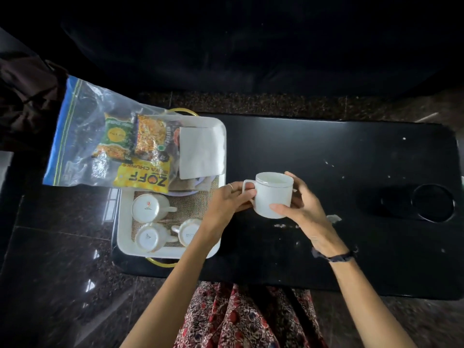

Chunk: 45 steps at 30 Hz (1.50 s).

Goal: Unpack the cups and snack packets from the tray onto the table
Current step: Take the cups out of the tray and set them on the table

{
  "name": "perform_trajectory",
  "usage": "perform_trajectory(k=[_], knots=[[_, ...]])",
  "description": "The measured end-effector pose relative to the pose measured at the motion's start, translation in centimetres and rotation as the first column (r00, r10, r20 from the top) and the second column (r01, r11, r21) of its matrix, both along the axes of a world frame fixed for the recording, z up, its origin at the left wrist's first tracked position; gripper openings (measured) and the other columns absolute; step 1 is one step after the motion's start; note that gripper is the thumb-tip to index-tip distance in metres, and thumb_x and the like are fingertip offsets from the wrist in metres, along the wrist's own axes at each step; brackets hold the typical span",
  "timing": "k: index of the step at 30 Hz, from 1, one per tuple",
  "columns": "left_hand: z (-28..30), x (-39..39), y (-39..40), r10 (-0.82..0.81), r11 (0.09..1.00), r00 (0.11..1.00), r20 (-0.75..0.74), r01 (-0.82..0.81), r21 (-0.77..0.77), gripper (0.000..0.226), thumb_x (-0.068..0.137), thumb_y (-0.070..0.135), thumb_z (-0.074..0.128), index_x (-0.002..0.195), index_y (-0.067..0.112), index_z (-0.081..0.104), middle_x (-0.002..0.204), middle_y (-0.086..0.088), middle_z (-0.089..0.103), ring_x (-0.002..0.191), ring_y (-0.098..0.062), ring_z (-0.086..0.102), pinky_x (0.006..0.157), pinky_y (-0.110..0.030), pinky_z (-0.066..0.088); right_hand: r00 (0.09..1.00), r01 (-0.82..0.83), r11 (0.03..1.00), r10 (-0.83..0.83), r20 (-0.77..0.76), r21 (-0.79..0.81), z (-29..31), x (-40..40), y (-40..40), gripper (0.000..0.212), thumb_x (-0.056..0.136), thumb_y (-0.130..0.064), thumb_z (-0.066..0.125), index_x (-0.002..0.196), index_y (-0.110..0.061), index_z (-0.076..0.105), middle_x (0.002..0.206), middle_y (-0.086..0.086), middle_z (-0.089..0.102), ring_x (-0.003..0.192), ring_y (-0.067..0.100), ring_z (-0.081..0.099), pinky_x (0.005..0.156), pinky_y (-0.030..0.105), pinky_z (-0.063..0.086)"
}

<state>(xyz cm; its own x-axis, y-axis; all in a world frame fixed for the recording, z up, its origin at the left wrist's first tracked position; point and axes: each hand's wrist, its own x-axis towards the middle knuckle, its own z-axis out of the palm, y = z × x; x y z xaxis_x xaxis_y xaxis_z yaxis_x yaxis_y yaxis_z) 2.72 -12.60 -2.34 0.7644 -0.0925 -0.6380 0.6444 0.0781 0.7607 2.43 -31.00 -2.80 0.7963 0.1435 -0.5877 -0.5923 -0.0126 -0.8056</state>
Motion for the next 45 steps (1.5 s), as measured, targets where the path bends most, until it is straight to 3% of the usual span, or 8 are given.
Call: perform_trajectory(k=[4, 10, 18, 21, 30, 35, 40, 45], knots=[[-1.0, 0.2, -1.3, -0.177, 0.982, 0.983, 0.040, 0.174, 0.070, 0.035, 0.072, 0.003, 0.077, 0.096, 0.006, 0.052, 0.091, -0.002, 0.068, 0.084, -0.011, 0.068, 0.077, -0.017, 0.055, 0.969, -0.178, 0.961, 0.209, 0.132, -0.213, -0.8, -0.2, -2.4, 0.077, 0.065, -0.013, 0.083, 0.122, -0.040, 0.039, 0.125, -0.012, 0.041, 0.117, 0.005, 0.049, 0.093, 0.018, 0.046], [-3.2, -0.4, -2.4, -0.426, 0.831, 0.892, 0.149, 0.321, 0.453, 0.040, 0.066, 0.018, 0.083, 0.093, 0.024, 0.053, 0.098, 0.019, 0.064, 0.092, 0.008, 0.060, 0.082, -0.001, 0.041, 0.865, -0.260, 0.840, 0.421, 0.272, -0.476, -3.9, -0.4, -3.1, 0.082, 0.063, -0.017, 0.083, 0.128, -0.018, 0.033, 0.121, -0.010, 0.035, 0.102, -0.013, 0.038, 0.083, -0.007, 0.032], [-7.1, -0.1, -1.3, -0.475, 0.697, 0.875, 0.092, 0.310, 0.646, 0.032, 0.063, 0.021, 0.083, 0.084, 0.004, 0.065, 0.082, 0.020, 0.066, 0.077, 0.008, 0.060, 0.066, -0.003, 0.040, 0.826, -0.287, 0.761, 0.505, 0.253, -0.582, -7.3, -0.7, -1.4, 0.076, 0.068, -0.019, 0.079, 0.129, -0.017, 0.034, 0.132, -0.001, 0.036, 0.107, 0.019, 0.055, 0.081, 0.031, 0.052], [-8.1, 0.0, -0.8, -0.500, 0.661, 0.863, 0.071, 0.328, 0.675, 0.031, 0.065, 0.020, 0.082, 0.085, 0.003, 0.065, 0.101, 0.004, 0.074, 0.088, -0.010, 0.065, 0.072, -0.012, 0.044, 0.803, -0.314, 0.711, 0.553, 0.223, -0.629, -7.9, -0.6, -1.0, 0.075, 0.069, -0.018, 0.078, 0.130, -0.016, 0.034, 0.135, 0.001, 0.036, 0.106, 0.024, 0.057, 0.077, 0.037, 0.055], [-9.0, 0.1, -0.2, -0.547, 0.618, 0.837, 0.019, 0.388, 0.684, 0.029, 0.070, 0.023, 0.079, 0.072, 0.015, 0.051, 0.107, 0.006, 0.073, 0.093, -0.008, 0.065, 0.066, -0.006, 0.038, 0.793, -0.318, 0.692, 0.568, 0.218, -0.648, -8.8, -0.8, -0.4, 0.075, 0.069, -0.016, 0.077, 0.131, -0.014, 0.034, 0.135, 0.002, 0.036, 0.109, 0.022, 0.055, 0.076, 0.022, 0.048], [-8.7, 0.4, 0.0, -0.569, 0.587, 0.822, -0.002, 0.408, 0.699, 0.026, 0.072, 0.030, 0.076, 0.080, 0.015, 0.056, 0.103, 0.009, 0.073, 0.091, -0.016, 0.066, 0.077, -0.033, 0.052, 0.815, -0.300, 0.729, 0.531, 0.232, -0.615, -8.8, -0.6, -0.3, 0.076, 0.068, -0.014, 0.078, 0.131, -0.015, 0.034, 0.134, 0.002, 0.036, 0.113, 0.021, 0.052, 0.080, 0.019, 0.045], [-8.3, 0.2, -0.1, -0.585, 0.596, 0.811, 0.018, 0.415, 0.687, 0.022, 0.075, 0.028, 0.073, 0.088, 0.029, 0.055, 0.108, 0.010, 0.069, 0.094, -0.015, 0.063, 0.074, -0.028, 0.047, 0.822, -0.302, 0.725, 0.527, 0.216, -0.619, -8.8, -0.5, -0.4, 0.078, 0.070, -0.017, 0.078, 0.132, -0.020, 0.032, 0.136, -0.002, 0.035, 0.113, 0.019, 0.053, 0.080, 0.020, 0.046], [-7.1, -1.5, -0.9, -0.496, 0.615, 0.868, 0.033, 0.324, 0.719, 0.052, 0.082, -0.003, 0.058, 0.127, 0.016, 0.042, 0.134, 0.001, 0.044, 0.112, -0.019, 0.054, 0.084, -0.037, 0.050, 0.845, -0.260, 0.733, 0.488, 0.220, -0.629, -8.2, -2.1, -0.9, 0.088, 0.077, 0.004, 0.062, 0.148, -0.019, 0.016, 0.150, -0.010, 0.019, 0.141, 0.009, 0.019, 0.117, 0.034, 0.025]])
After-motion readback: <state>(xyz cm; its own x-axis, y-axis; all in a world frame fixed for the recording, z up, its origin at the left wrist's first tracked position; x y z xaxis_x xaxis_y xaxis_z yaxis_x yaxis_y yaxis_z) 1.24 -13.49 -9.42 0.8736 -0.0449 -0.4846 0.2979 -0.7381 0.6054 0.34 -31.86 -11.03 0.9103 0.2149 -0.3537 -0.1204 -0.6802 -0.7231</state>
